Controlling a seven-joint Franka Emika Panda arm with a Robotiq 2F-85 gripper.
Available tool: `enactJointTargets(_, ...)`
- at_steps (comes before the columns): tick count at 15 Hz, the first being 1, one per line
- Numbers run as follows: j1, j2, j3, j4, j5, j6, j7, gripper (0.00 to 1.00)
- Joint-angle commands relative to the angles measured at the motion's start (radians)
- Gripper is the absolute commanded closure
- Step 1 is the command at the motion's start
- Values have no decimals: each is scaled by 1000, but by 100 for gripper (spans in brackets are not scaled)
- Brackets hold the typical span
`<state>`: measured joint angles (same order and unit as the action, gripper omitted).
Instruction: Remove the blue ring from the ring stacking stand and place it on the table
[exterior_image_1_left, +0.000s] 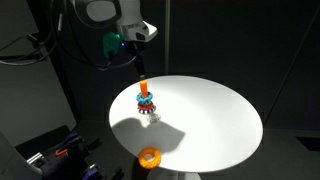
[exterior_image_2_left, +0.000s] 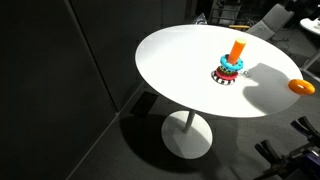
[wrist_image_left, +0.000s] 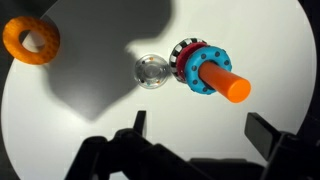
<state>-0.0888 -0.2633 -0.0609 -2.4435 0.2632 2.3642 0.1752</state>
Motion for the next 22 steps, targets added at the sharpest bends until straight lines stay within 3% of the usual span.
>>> enactJointTargets(1, 37, 101, -41, 27, 124, 64, -119, 0)
enactJointTargets(8, 49, 244, -34, 72, 325, 105, -303, 0)
enactJointTargets(22, -10, 401, -16, 177, 396, 109, -381, 0)
